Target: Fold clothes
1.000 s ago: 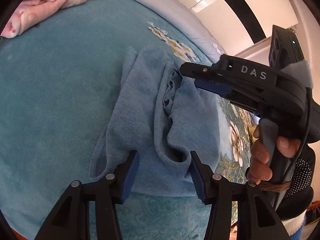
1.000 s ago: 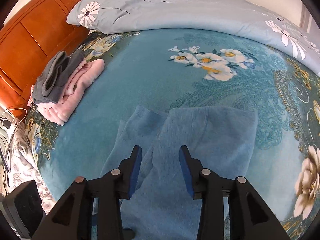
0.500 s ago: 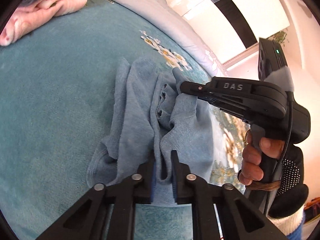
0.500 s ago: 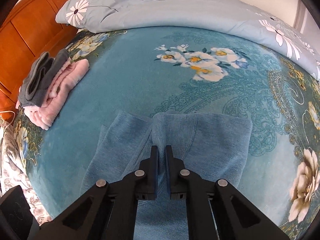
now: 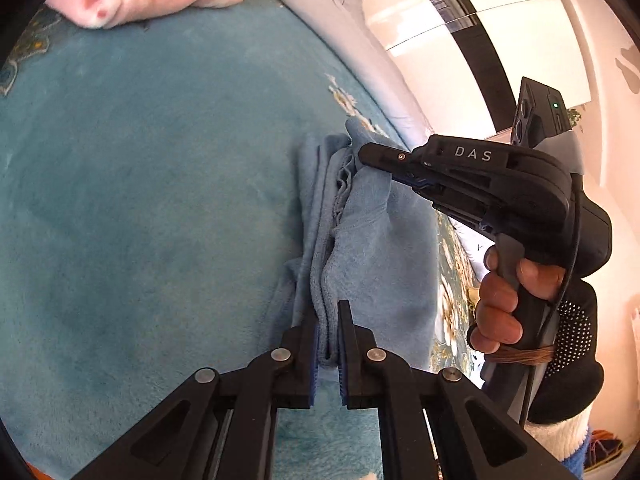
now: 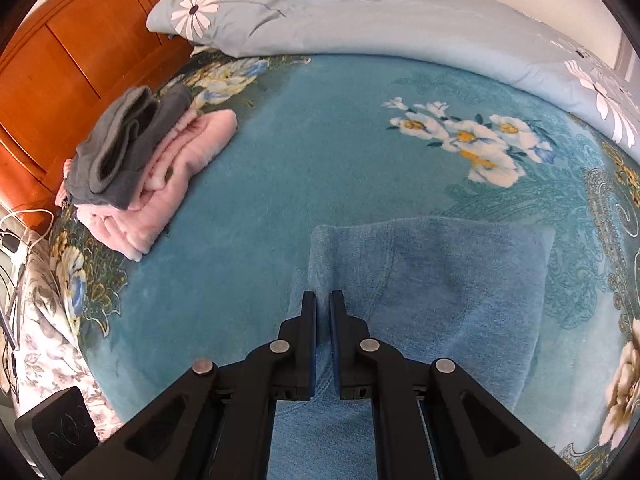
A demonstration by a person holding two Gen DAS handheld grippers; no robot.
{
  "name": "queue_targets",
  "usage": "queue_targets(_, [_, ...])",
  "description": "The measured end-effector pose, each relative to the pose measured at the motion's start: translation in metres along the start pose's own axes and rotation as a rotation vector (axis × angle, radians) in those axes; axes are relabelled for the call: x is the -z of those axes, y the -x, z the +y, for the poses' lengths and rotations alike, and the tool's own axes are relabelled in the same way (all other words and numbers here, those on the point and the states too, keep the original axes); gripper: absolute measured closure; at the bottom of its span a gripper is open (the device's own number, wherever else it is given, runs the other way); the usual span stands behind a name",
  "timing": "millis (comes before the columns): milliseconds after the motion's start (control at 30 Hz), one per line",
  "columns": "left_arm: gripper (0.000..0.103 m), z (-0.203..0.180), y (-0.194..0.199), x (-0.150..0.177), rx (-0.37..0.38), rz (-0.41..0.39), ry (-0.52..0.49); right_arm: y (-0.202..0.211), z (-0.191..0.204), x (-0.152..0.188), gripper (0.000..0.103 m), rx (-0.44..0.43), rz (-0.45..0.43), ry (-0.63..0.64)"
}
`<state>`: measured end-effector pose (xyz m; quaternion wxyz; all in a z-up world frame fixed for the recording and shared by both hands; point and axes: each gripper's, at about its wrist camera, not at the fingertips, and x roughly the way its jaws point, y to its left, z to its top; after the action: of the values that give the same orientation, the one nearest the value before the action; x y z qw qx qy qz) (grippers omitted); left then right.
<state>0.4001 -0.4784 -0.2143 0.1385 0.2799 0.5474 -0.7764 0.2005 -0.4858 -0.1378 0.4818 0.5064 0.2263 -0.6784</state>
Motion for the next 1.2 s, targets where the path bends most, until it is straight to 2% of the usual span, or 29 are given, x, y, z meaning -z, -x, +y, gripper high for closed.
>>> queue_targets(133, [0.092,0.007,-0.003,0.001,-0.007,0.009,0.011,-0.017,-0.002,0.002,0.095,-0.011,0.042,-0.029])
queue_targets(233, [0.091,0.005,0.0,0.0,-0.001,0.016,-0.005,-0.011,-0.003,0.002,0.091,-0.052,0.032,-0.027])
queue_targets(267, [0.087,0.003,0.003,0.0,-0.001,0.016,-0.01,-0.005,-0.005,0.003,0.085,-0.081,0.019,-0.025])
queue_targets(300, [0.077,0.002,0.007,0.0,-0.005,0.012,-0.015,0.003,-0.007,0.004,0.073,-0.115,0.004,-0.026])
queue_targets(333, [0.071,0.001,0.012,0.0,-0.013,0.002,-0.021,0.011,-0.011,0.008,0.068,-0.152,-0.02,-0.034])
queue_targets(400, [0.047,-0.003,0.022,-0.003,-0.018,-0.03,-0.044,0.034,-0.024,0.022,0.064,-0.206,-0.092,-0.073])
queue_targets(500, [0.039,-0.012,0.028,-0.021,-0.039,-0.057,-0.094,0.061,-0.059,0.063,0.059,-0.25,-0.198,-0.182])
queue_targets(567, [0.034,-0.023,0.02,-0.043,-0.09,-0.054,-0.144,0.068,-0.087,0.101,0.056,-0.26,-0.232,-0.277])
queue_targets(633, [0.033,-0.035,0.005,-0.064,-0.122,-0.031,-0.195,0.074,-0.112,0.138,0.056,-0.287,-0.255,-0.366])
queue_targets(700, [0.033,-0.048,-0.019,-0.086,-0.097,0.018,-0.247,0.077,-0.126,0.167,0.056,-0.302,-0.255,-0.432])
queue_targets(767, [0.033,-0.049,-0.038,-0.104,-0.121,0.056,-0.259,0.076,-0.137,0.19,0.056,-0.341,-0.252,-0.484])
queue_targets(833, [0.033,-0.05,-0.059,-0.119,-0.146,0.093,-0.256,0.072,-0.139,0.204,0.055,-0.428,-0.251,-0.511])
queue_targets(1000, [0.033,-0.039,-0.068,-0.118,-0.071,0.155,-0.17,0.054,-0.132,0.206,0.052,-0.542,-0.265,-0.559])
queue_targets(1133, [0.031,-0.039,-0.072,-0.12,-0.013,0.155,-0.126,0.051,-0.121,0.199,0.05,-0.551,-0.284,-0.547])
queue_targets(1200, [0.027,-0.038,-0.071,-0.122,0.017,0.15,-0.107,0.051,-0.118,0.197,0.049,-0.561,-0.293,-0.546])
